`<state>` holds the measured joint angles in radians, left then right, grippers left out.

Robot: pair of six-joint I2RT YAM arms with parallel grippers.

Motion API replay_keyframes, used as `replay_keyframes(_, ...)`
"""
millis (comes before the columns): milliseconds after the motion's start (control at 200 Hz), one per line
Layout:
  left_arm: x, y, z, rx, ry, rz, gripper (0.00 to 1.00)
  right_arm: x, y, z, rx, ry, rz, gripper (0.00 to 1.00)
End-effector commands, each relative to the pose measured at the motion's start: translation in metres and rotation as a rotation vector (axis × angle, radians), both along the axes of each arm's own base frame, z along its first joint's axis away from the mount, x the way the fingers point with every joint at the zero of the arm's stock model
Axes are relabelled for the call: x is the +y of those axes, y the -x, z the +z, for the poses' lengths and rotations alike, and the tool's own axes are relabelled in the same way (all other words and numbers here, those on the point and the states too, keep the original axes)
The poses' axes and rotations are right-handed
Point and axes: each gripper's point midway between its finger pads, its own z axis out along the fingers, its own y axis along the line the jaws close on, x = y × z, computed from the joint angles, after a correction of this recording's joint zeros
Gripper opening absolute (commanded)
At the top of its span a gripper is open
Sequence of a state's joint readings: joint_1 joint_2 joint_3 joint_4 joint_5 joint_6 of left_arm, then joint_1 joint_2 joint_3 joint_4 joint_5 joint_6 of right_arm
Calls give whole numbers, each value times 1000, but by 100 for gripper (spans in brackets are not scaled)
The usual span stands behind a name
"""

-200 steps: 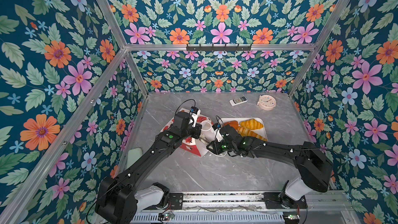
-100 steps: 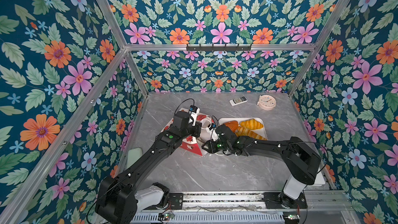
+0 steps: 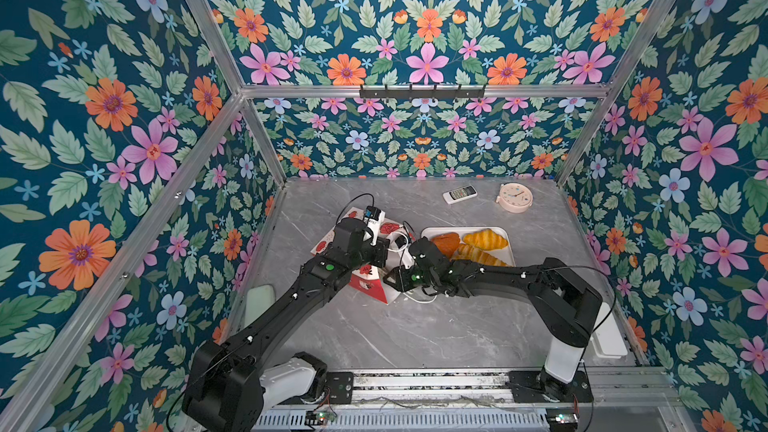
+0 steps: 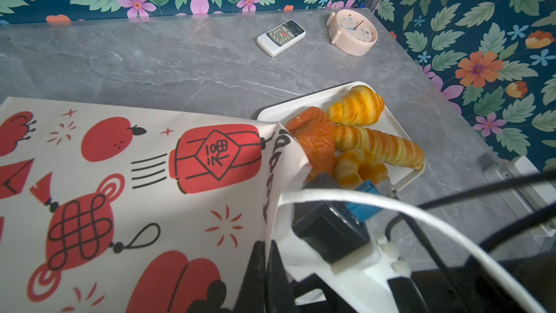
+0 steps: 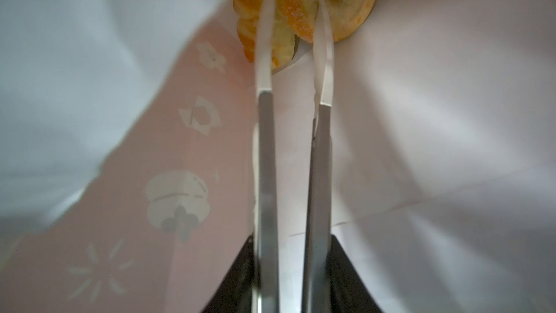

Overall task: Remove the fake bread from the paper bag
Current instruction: 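Pinch the last ring bread in the bag with tongs while left gripper tilts bag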

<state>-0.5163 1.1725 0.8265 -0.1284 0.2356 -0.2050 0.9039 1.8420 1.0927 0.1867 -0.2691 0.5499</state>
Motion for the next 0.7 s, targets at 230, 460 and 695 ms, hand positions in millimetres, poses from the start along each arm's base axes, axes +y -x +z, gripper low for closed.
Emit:
replay_keyframes(230, 4, -3, 8, -44, 15, 29, 0, -9, -1, 18, -74, -12, -5, 21)
replay_keyframes(460, 8, -6, 9, -56, 6, 48, 0, -33, 15, 21, -70, 26, -5, 20)
replay_keyframes(695, 7, -6, 10, -62, 11, 46, 0, -36, 15, 19, -84, 52, 8, 24)
